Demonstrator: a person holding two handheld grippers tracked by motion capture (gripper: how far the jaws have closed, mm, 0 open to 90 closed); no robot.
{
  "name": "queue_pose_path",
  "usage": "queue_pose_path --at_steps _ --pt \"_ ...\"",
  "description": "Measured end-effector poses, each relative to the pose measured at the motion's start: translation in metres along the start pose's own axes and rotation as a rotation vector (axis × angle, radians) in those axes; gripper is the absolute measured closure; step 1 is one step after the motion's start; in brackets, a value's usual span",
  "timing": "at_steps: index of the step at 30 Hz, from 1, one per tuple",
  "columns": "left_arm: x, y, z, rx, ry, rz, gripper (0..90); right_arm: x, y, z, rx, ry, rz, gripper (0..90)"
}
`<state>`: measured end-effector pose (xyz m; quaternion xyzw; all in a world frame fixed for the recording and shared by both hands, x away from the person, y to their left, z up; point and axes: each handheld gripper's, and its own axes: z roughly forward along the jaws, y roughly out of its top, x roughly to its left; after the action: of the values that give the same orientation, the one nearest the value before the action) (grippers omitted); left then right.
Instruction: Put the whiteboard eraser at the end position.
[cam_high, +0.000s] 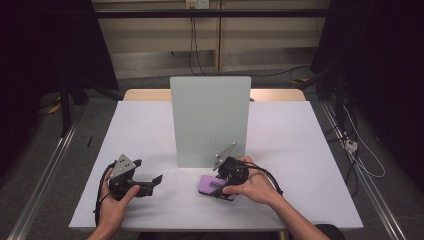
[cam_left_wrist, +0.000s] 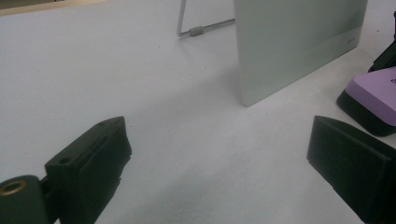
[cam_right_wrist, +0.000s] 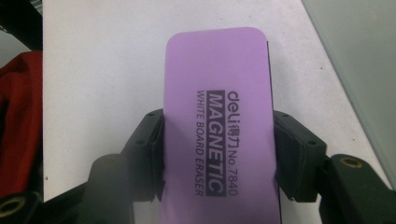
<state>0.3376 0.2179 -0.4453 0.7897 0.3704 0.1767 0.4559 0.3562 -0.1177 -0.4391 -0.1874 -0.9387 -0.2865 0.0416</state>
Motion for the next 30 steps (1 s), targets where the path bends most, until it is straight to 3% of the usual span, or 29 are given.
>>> queue_pose_path --at_steps 20,27,30 --pt "-0.0006 0.0007 0.0024 0.005 -0.005 0.000 5.5 0.0000 -0.0059 0.0022 -0.050 -0.010 0.011 40.7" --pt "0.0003 0.0006 0.0022 0.006 -0.001 0.005 5.5 0.0008 -0.0057 0.0051 -0.033 -0.004 0.006 35.3" --pt "0.0003 0.0007 0.0022 0.005 -0.001 0.002 5.5 0.0002 -0.0058 0.0055 -0.032 -0.014 0.019 26.5"
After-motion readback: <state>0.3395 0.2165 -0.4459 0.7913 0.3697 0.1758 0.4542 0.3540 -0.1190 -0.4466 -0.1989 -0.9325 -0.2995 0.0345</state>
